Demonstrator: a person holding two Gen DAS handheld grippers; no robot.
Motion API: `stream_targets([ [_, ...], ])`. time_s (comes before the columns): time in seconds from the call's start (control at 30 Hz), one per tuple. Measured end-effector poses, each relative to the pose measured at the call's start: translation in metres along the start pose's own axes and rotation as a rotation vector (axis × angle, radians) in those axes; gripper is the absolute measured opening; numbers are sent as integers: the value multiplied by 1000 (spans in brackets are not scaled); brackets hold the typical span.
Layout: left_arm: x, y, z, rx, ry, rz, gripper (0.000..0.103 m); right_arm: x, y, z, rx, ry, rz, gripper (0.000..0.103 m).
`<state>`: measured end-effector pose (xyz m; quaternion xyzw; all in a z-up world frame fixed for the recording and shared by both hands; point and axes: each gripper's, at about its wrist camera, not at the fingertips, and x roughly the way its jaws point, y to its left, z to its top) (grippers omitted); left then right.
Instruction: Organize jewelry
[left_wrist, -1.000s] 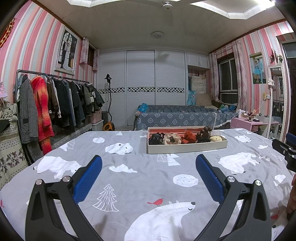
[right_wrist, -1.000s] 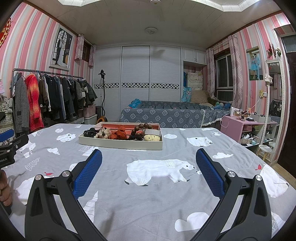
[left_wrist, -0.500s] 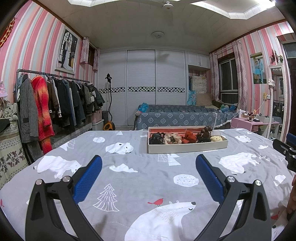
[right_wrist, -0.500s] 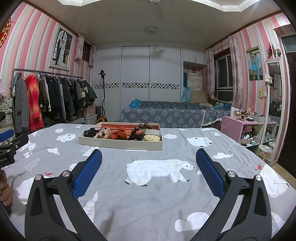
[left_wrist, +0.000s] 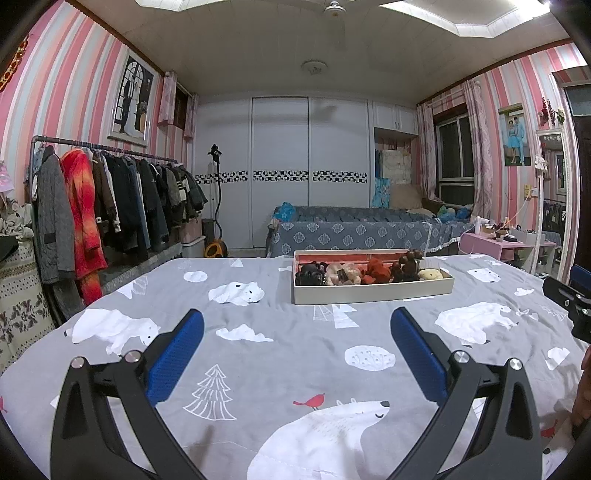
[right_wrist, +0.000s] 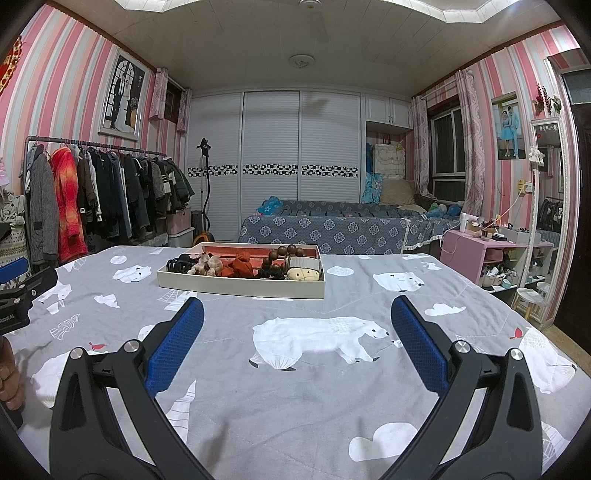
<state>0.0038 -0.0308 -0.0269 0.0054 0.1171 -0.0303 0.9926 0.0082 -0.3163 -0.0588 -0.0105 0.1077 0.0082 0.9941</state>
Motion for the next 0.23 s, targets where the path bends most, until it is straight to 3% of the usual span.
stream_targets([
  [0.23,1,-1,-1,0,3,-1,99,-1,0,1,1,2,0,99],
])
